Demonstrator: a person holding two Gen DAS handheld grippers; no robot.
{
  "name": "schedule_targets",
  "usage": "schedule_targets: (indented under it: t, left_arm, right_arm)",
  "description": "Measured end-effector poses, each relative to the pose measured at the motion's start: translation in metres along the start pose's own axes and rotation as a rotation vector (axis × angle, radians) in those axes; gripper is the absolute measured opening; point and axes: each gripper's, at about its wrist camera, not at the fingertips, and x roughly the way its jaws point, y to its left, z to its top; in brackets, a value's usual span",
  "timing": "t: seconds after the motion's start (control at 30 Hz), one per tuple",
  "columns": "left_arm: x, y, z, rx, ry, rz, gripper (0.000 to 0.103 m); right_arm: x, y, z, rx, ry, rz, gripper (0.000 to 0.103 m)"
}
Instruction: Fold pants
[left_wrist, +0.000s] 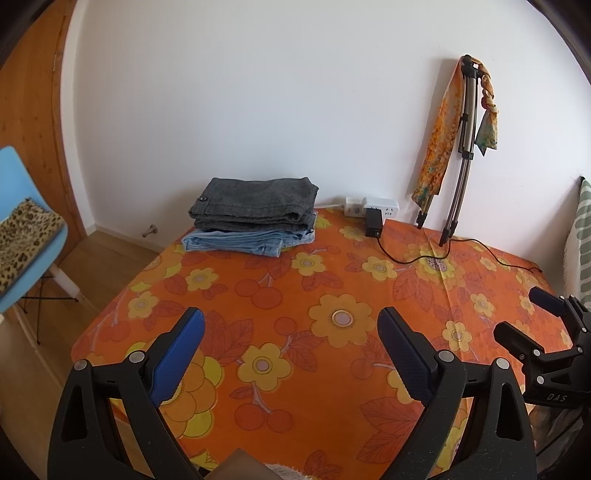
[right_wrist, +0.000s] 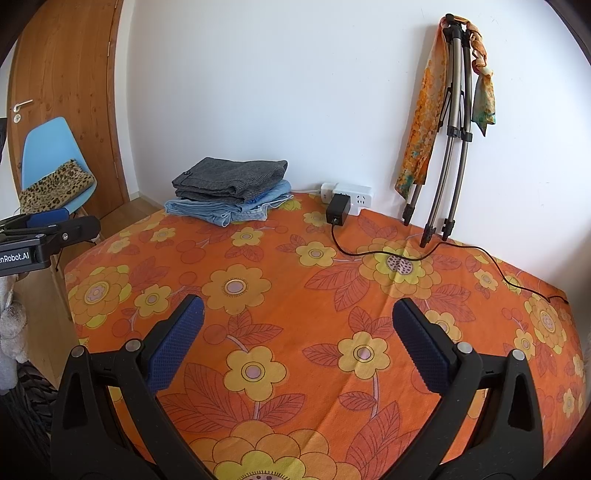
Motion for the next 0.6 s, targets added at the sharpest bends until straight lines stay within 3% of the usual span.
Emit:
schedule_targets:
  t: [0.6]
  left_arm:
    - [-0.0019, 0.0008, 0.0, 0.008, -0.017, 0.01, 0.095]
  right_arm:
    - [-0.0012, 0.0002, -0.0028, -0.002, 0.001, 0.003, 0.103]
